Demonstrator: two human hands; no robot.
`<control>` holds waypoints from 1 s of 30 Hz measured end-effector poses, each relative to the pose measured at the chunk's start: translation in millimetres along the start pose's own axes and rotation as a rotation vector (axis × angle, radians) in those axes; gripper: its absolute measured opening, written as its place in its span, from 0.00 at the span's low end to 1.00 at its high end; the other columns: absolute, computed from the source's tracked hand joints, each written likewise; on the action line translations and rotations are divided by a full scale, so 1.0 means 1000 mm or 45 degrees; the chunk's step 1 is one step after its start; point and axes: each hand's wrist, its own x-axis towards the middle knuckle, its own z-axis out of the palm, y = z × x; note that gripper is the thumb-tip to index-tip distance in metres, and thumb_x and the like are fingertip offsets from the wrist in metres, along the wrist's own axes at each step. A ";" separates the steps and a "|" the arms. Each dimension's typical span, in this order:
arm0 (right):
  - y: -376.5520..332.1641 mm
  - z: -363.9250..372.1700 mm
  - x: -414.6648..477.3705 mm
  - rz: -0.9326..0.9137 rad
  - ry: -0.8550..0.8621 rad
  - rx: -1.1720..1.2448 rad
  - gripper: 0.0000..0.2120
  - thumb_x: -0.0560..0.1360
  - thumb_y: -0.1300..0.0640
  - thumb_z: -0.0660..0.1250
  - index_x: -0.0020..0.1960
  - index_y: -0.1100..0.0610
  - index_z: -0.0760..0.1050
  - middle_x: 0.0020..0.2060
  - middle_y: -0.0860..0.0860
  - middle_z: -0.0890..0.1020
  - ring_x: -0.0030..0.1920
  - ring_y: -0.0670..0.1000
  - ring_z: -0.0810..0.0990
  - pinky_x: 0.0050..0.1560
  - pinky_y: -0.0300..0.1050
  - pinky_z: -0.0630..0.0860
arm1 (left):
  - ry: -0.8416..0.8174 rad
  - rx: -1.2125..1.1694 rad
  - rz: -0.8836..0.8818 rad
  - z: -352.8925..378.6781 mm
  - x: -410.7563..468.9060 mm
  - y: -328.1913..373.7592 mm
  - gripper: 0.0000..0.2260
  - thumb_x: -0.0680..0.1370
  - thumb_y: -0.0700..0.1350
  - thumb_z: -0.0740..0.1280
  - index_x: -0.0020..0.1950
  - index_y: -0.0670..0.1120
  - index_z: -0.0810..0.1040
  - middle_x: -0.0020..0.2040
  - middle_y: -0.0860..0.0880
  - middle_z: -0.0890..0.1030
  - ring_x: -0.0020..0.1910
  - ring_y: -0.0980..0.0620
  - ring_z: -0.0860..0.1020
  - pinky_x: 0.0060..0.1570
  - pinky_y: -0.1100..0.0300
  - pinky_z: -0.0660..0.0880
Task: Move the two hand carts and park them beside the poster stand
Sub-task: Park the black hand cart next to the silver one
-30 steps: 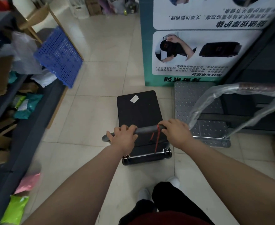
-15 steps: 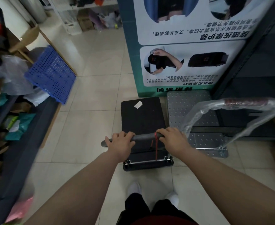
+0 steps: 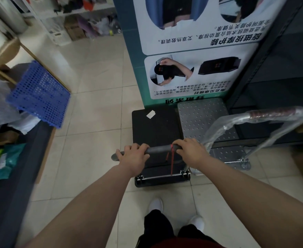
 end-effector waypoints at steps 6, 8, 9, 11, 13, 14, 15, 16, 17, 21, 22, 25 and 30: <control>-0.007 -0.005 0.012 0.037 0.015 0.027 0.15 0.79 0.52 0.59 0.65 0.44 0.69 0.58 0.51 0.75 0.62 0.56 0.69 0.62 0.59 0.69 | 0.014 0.030 0.043 -0.009 0.021 -0.007 0.12 0.82 0.54 0.54 0.66 0.59 0.64 0.65 0.49 0.69 0.64 0.43 0.65 0.67 0.31 0.52; -0.006 -0.007 0.016 0.061 0.040 0.018 0.15 0.79 0.53 0.59 0.65 0.44 0.69 0.59 0.51 0.75 0.62 0.55 0.70 0.63 0.58 0.68 | 0.012 0.025 0.052 -0.011 0.026 -0.005 0.13 0.82 0.54 0.54 0.66 0.59 0.64 0.65 0.49 0.69 0.64 0.43 0.65 0.67 0.31 0.51; -0.006 -0.008 0.017 0.069 0.044 0.012 0.15 0.79 0.53 0.59 0.65 0.44 0.69 0.59 0.51 0.75 0.62 0.55 0.70 0.62 0.57 0.68 | 0.013 0.022 0.057 -0.012 0.028 -0.003 0.13 0.82 0.53 0.54 0.66 0.59 0.64 0.65 0.49 0.69 0.64 0.43 0.65 0.67 0.31 0.51; -0.006 -0.011 0.021 0.075 0.033 -0.001 0.15 0.79 0.53 0.58 0.65 0.44 0.69 0.59 0.52 0.75 0.62 0.56 0.70 0.62 0.55 0.68 | 0.016 0.017 0.062 -0.014 0.031 -0.002 0.13 0.82 0.53 0.53 0.66 0.59 0.64 0.65 0.49 0.69 0.64 0.43 0.65 0.67 0.31 0.51; -0.007 -0.013 0.023 0.080 0.030 0.000 0.15 0.79 0.53 0.58 0.65 0.44 0.69 0.59 0.52 0.75 0.62 0.56 0.70 0.62 0.55 0.67 | 0.016 0.022 0.060 -0.016 0.033 -0.002 0.13 0.82 0.53 0.54 0.66 0.58 0.64 0.65 0.49 0.68 0.65 0.43 0.64 0.67 0.31 0.51; -0.008 -0.013 0.024 0.083 0.040 0.005 0.15 0.79 0.53 0.58 0.65 0.44 0.69 0.59 0.51 0.75 0.62 0.56 0.70 0.62 0.56 0.67 | 0.014 0.025 0.061 -0.017 0.035 -0.003 0.13 0.82 0.53 0.54 0.66 0.58 0.64 0.65 0.49 0.68 0.65 0.43 0.64 0.67 0.31 0.51; -0.009 -0.012 0.024 0.087 0.059 0.010 0.15 0.80 0.52 0.58 0.65 0.44 0.69 0.59 0.51 0.75 0.62 0.55 0.70 0.63 0.56 0.67 | 0.013 0.026 0.063 -0.019 0.036 -0.003 0.13 0.82 0.53 0.53 0.66 0.58 0.64 0.65 0.49 0.68 0.65 0.43 0.64 0.67 0.31 0.51; -0.010 -0.011 0.025 0.089 0.082 0.015 0.15 0.80 0.52 0.58 0.65 0.44 0.69 0.59 0.51 0.74 0.62 0.55 0.70 0.63 0.56 0.67 | 0.015 0.027 0.065 -0.019 0.038 -0.004 0.13 0.82 0.53 0.53 0.66 0.58 0.64 0.65 0.49 0.68 0.65 0.43 0.64 0.67 0.31 0.51; -0.011 -0.010 0.025 0.088 0.106 0.016 0.15 0.79 0.52 0.58 0.65 0.44 0.68 0.59 0.51 0.75 0.62 0.55 0.70 0.63 0.56 0.67 | 0.018 0.029 0.067 -0.020 0.039 -0.005 0.13 0.82 0.53 0.53 0.66 0.58 0.64 0.65 0.49 0.69 0.65 0.43 0.64 0.67 0.31 0.51; -0.013 -0.007 0.025 0.082 0.130 0.014 0.16 0.79 0.53 0.58 0.66 0.43 0.68 0.59 0.51 0.74 0.62 0.55 0.69 0.64 0.55 0.66 | 0.024 0.038 0.080 -0.022 0.042 -0.007 0.13 0.82 0.52 0.53 0.67 0.57 0.64 0.65 0.48 0.69 0.65 0.43 0.64 0.67 0.31 0.50; -0.013 -0.007 0.026 0.078 0.133 0.019 0.16 0.79 0.53 0.59 0.66 0.43 0.68 0.59 0.51 0.74 0.62 0.55 0.70 0.64 0.55 0.66 | 0.025 0.040 0.082 -0.022 0.042 -0.008 0.13 0.82 0.52 0.53 0.67 0.57 0.64 0.65 0.48 0.69 0.65 0.43 0.64 0.67 0.31 0.50; -0.014 -0.005 0.025 0.085 0.140 0.049 0.17 0.78 0.54 0.60 0.66 0.43 0.68 0.58 0.51 0.74 0.62 0.55 0.70 0.65 0.57 0.66 | 0.015 0.043 0.077 -0.023 0.042 -0.008 0.13 0.82 0.52 0.54 0.66 0.57 0.64 0.65 0.48 0.69 0.64 0.43 0.65 0.67 0.31 0.51; -0.015 -0.005 0.021 0.107 0.131 0.032 0.19 0.78 0.54 0.61 0.68 0.45 0.67 0.60 0.52 0.73 0.64 0.55 0.69 0.66 0.57 0.66 | -0.041 0.069 0.098 -0.023 0.039 -0.007 0.12 0.82 0.52 0.53 0.65 0.55 0.64 0.63 0.46 0.70 0.63 0.42 0.65 0.66 0.31 0.53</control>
